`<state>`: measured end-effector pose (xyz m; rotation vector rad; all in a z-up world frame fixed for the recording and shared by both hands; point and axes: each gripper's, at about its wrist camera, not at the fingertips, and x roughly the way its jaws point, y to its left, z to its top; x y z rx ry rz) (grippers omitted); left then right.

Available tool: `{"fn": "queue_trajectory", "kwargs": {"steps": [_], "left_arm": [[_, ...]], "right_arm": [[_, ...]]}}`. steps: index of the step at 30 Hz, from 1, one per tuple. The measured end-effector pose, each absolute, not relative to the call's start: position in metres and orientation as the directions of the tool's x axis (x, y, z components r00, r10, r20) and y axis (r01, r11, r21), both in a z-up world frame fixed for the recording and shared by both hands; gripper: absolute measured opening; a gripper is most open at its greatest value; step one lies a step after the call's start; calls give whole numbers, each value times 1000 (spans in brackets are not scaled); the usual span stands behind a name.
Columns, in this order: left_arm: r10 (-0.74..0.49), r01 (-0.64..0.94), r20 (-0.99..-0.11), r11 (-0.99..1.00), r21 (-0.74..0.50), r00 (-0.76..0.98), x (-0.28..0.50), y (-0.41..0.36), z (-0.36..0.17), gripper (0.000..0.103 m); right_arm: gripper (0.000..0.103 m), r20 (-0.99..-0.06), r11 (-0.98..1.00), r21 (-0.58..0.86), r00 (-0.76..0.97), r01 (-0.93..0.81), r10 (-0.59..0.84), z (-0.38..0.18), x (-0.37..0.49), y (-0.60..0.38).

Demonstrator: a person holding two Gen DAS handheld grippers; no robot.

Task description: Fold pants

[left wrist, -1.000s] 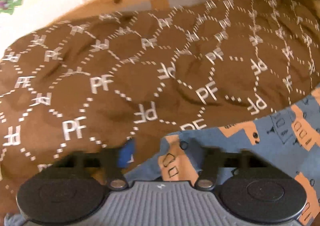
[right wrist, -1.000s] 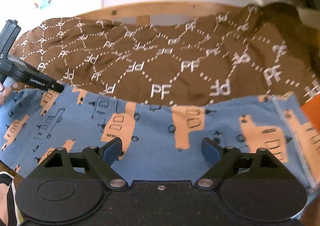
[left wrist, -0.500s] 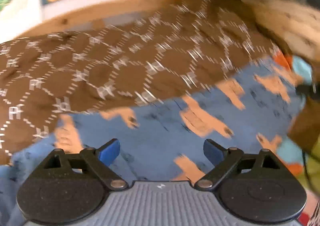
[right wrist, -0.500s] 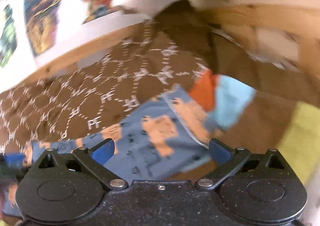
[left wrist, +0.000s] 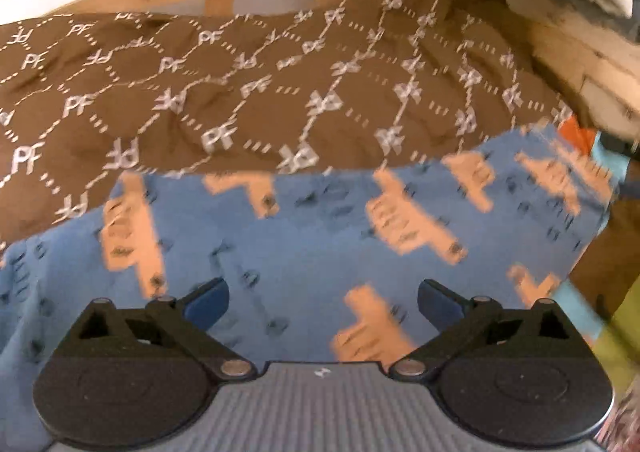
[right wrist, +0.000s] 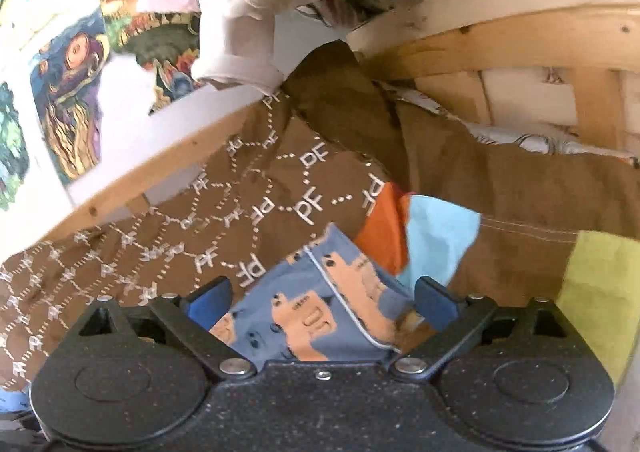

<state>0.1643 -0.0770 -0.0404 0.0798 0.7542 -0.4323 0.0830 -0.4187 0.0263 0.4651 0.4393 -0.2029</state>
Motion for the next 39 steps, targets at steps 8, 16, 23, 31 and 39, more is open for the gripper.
{"fn": "queue_trajectory", "kwargs": {"steps": [8,16,23,31,39], "left_arm": [[-375,404,-698,905,-132,611,184,-131,-63,103],[-387,477,-708,875,-81,590,178,-124,-68,103],[-456,499,-656,855,-137,601,217,-151,-12,103],[-507,637,-671,768,-67,541,252,-276,12,103],[-390,619,-725,783,64,568,248,-348,-24,103]], "right_arm": [[91,-533,844,389,837,370,-121,11,87,-431],[97,-534,807,446,839,387,-107,5,86,-428],[69,-507,718,530,847,451,-158,1,77,-440],[21,-511,691,528,835,493,-205,-13,69,-450],[17,-509,750,463,834,473,-213,-11,69,-445]]}}
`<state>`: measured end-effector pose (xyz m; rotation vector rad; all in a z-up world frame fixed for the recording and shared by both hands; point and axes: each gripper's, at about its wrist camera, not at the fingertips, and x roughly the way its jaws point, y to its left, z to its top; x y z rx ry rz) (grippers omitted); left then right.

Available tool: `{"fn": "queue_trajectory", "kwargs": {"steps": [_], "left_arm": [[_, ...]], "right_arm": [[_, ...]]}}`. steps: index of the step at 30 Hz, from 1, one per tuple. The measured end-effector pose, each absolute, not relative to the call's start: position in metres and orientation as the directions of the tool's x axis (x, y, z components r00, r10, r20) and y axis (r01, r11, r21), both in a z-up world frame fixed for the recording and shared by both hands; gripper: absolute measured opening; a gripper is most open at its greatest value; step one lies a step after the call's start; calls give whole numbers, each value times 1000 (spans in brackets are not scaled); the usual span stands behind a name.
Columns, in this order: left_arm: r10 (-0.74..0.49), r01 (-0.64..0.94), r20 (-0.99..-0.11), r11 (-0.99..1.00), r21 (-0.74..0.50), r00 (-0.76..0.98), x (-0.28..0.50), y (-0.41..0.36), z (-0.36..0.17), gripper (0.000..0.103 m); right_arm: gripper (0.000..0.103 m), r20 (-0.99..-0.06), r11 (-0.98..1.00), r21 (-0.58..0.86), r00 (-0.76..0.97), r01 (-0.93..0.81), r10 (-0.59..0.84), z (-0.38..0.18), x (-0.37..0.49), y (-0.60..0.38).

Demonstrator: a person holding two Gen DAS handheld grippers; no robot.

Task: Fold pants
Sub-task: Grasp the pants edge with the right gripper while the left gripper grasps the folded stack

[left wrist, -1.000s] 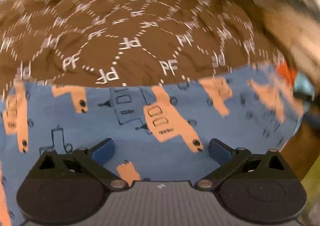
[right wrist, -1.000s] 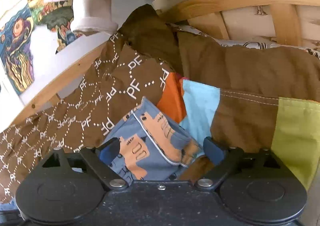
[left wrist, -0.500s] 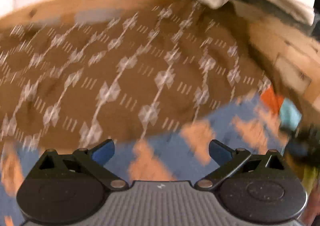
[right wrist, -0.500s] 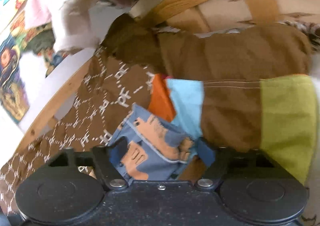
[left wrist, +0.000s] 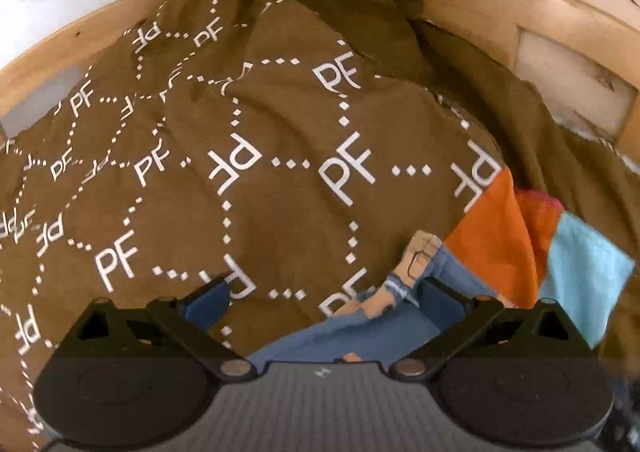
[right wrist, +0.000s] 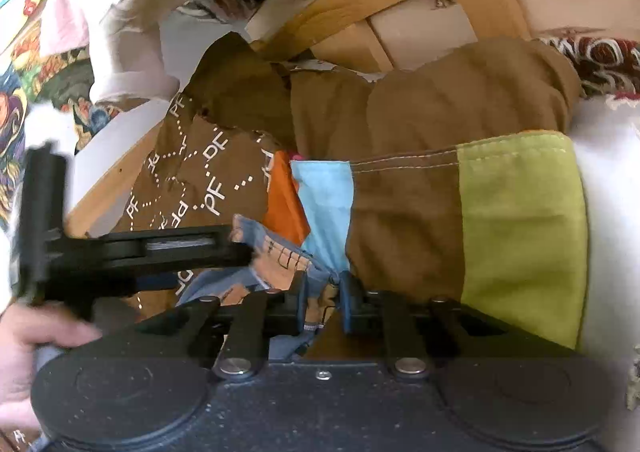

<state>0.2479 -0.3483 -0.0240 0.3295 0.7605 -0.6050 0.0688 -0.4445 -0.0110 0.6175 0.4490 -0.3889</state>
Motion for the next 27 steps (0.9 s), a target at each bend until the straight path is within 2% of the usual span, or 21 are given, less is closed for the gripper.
{"fn": "queue_trajectory", "kwargs": {"steps": [7,9,16,22,27], "left_arm": [[-388,613,-712,786,75,585,243,-337,-3,103],[-412,615,-724,788,22,554,246,-329,6,103],[-553,600,-769,747,-286,321,252,-308,36,102],[-540,589,-805,743,-318,246,253,-319,48,102],[-561,512,-803,759,-403,199,260,-326,40,101]], "right_arm": [[16,-500,789,403,833,464,-235,-4,69,-435],[16,-491,806,380,837,454,-240,0,69,-432],[16,-450,878,276,860,391,-242,20,67,-413],[15,-392,948,77,884,308,-255,28,70,-379],[15,-403,969,-84,881,233,-247,19,75,-353]]}}
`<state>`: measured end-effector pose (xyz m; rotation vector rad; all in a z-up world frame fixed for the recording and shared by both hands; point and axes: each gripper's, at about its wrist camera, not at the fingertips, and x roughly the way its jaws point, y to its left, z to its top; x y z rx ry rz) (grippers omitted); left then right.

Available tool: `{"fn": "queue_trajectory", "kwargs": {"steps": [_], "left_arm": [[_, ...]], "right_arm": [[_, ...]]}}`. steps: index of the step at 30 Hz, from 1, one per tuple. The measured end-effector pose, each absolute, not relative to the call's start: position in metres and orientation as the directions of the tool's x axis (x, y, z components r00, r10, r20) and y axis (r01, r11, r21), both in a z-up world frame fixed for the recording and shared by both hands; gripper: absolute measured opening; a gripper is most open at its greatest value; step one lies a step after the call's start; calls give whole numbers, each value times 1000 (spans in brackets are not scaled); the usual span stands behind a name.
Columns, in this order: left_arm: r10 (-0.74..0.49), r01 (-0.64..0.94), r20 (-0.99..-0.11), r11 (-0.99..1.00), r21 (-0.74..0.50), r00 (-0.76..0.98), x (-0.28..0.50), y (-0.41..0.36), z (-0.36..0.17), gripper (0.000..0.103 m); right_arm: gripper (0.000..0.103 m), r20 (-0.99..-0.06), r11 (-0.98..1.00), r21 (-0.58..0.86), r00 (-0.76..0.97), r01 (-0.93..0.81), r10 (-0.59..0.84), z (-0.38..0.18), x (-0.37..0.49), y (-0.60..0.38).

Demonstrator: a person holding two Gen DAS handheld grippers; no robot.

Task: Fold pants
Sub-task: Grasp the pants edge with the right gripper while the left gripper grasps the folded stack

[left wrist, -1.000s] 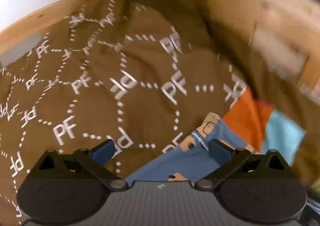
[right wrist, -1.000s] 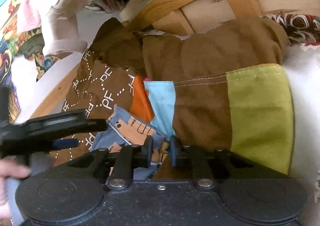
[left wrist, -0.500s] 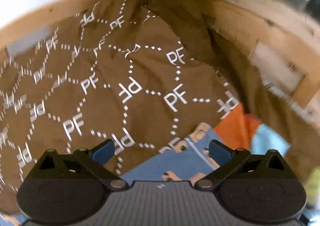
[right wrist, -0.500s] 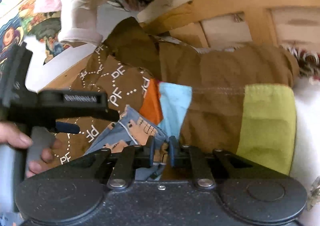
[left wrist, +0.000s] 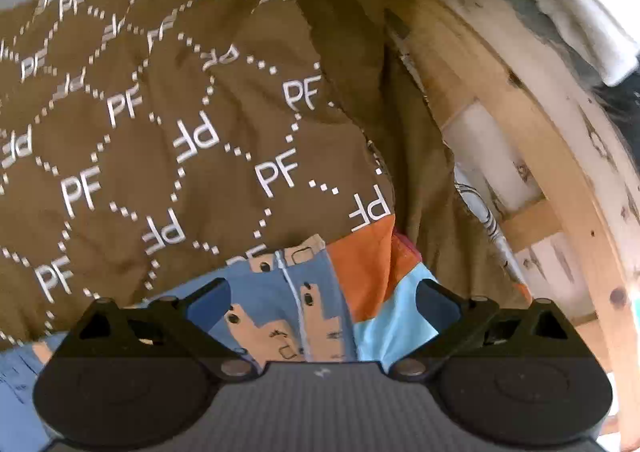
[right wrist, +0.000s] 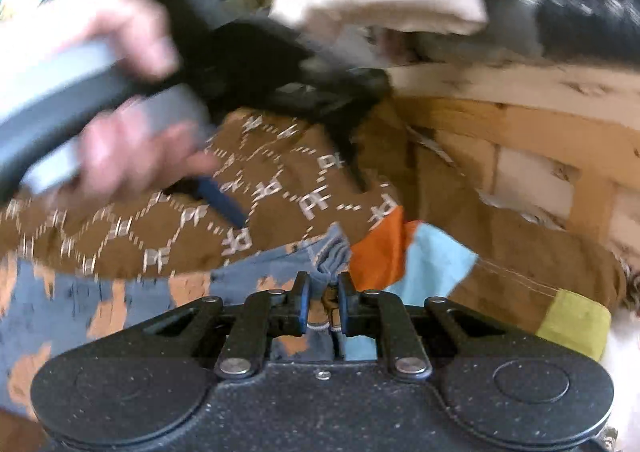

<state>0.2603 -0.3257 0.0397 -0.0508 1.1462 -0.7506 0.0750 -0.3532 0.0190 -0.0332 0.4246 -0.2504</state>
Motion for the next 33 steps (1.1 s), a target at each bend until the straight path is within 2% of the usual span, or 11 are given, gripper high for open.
{"fn": "queue_trajectory", "kwargs": {"steps": [6,11,16,21,28,31,33], "left_arm": [[-508,537,-836,773,-337,208,256,-332,33,98],[-462,579,-855,773,-260,234,248,-339,33,91],[-459,583,-852,775,-244,253,243,-343,34,90],[-443,601,-862,768,-222,247,240,-351,31,71],[-421,603,-867,775,-190,267,237,-355,29,53],[-412,599,-870,779,-183,270,238,-354,27,39],[-409,598,-869,782,-175,280,239,-352,27,20]], "right_arm": [[15,-394,971,-169,892,168,-222,13,78,-334],[15,-392,971,-193,895,144,-211,13,76,-326],[15,-401,972,-188,893,139,-205,13,75,-325],[15,-399,971,-199,894,133,-205,13,74,-324],[15,-389,971,-210,900,119,-194,14,71,-321],[15,-386,970,-215,902,113,-191,14,70,-320],[15,-386,971,-214,903,111,-188,15,68,-320]]}}
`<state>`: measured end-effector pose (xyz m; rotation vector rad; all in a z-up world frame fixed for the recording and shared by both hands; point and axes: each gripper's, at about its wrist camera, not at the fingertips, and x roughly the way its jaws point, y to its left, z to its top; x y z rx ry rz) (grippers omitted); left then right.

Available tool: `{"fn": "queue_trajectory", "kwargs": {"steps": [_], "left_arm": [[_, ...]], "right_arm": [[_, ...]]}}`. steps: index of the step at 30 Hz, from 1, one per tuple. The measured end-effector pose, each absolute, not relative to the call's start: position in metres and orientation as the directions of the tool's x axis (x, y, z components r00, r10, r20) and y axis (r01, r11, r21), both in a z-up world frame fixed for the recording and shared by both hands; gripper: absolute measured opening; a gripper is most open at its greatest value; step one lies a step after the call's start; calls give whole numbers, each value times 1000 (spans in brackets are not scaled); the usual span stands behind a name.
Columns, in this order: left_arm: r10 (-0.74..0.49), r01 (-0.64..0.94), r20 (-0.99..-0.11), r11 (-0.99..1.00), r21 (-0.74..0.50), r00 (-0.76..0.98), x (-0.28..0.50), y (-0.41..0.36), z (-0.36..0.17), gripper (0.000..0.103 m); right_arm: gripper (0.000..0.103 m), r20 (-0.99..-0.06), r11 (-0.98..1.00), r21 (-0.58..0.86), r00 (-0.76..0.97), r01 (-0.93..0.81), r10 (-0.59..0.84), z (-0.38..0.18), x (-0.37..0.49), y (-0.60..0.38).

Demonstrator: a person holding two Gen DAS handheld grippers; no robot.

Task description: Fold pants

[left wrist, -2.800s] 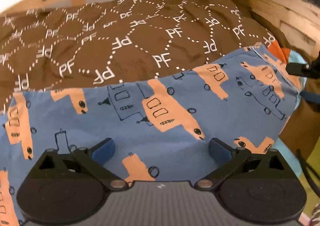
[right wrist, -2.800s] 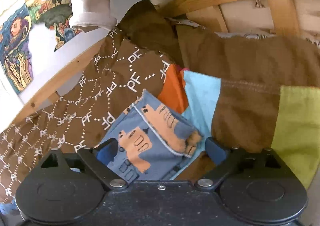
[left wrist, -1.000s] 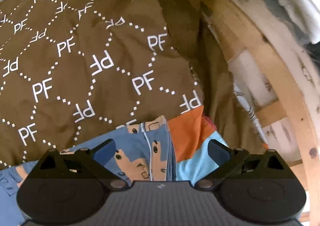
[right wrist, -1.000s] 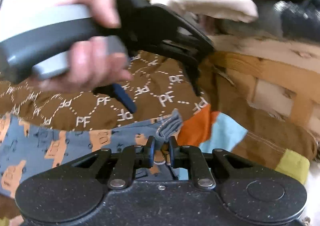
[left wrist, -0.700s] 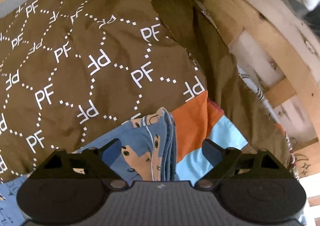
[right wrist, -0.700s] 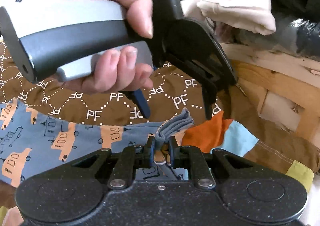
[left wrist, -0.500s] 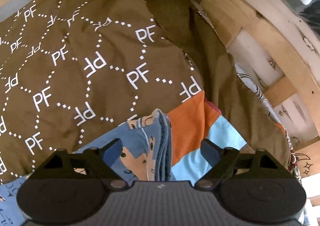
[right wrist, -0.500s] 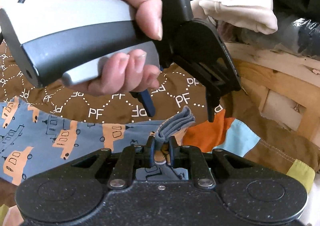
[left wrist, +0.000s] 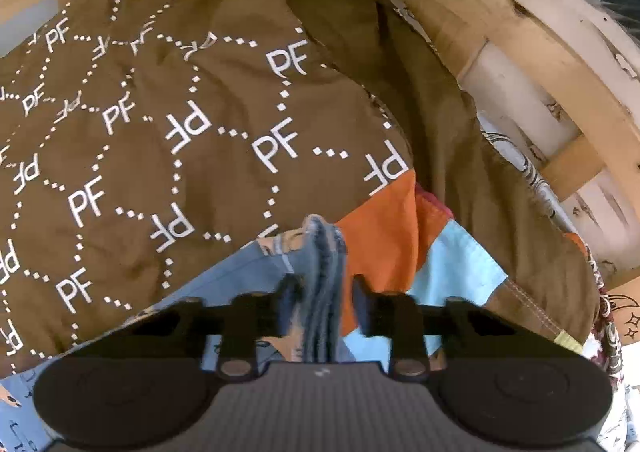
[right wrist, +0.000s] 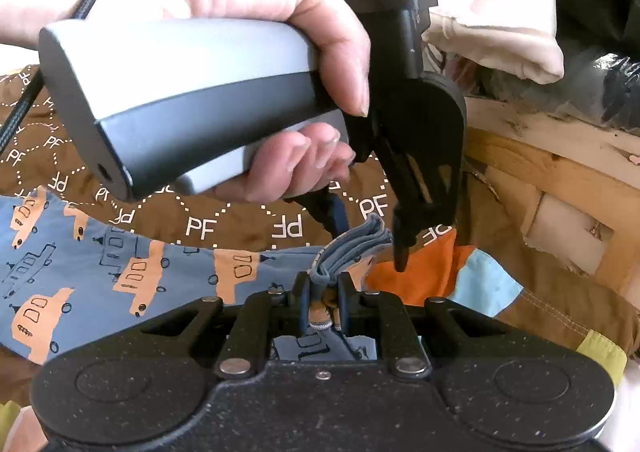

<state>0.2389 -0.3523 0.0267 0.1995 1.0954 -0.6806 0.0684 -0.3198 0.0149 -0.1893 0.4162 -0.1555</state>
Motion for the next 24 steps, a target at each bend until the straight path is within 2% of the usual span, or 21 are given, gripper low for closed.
{"fn": "queue_trajectory", "kwargs": {"steps": [3,6,17,24], "left_arm": [[-427,582,-856,789,-197,290,240,-341,30,13],[-478,554,-828,791,-261,293,242,-323,33,11],[-615,435,-702,776,-457,360,228,-231,48,10],[-590,370,-682,806,-462,433,212,-161,37,10]], "right_arm": [[15,-379,970,-215,906,111,-187,17,66,-321],[15,-369,973,-208,912,104,-177,20,62,-321],[15,-311,971,-237,949,-26,-50,37,39,-299],[15,-344,944,-268,934,-193,93,31,31,-263]]}}
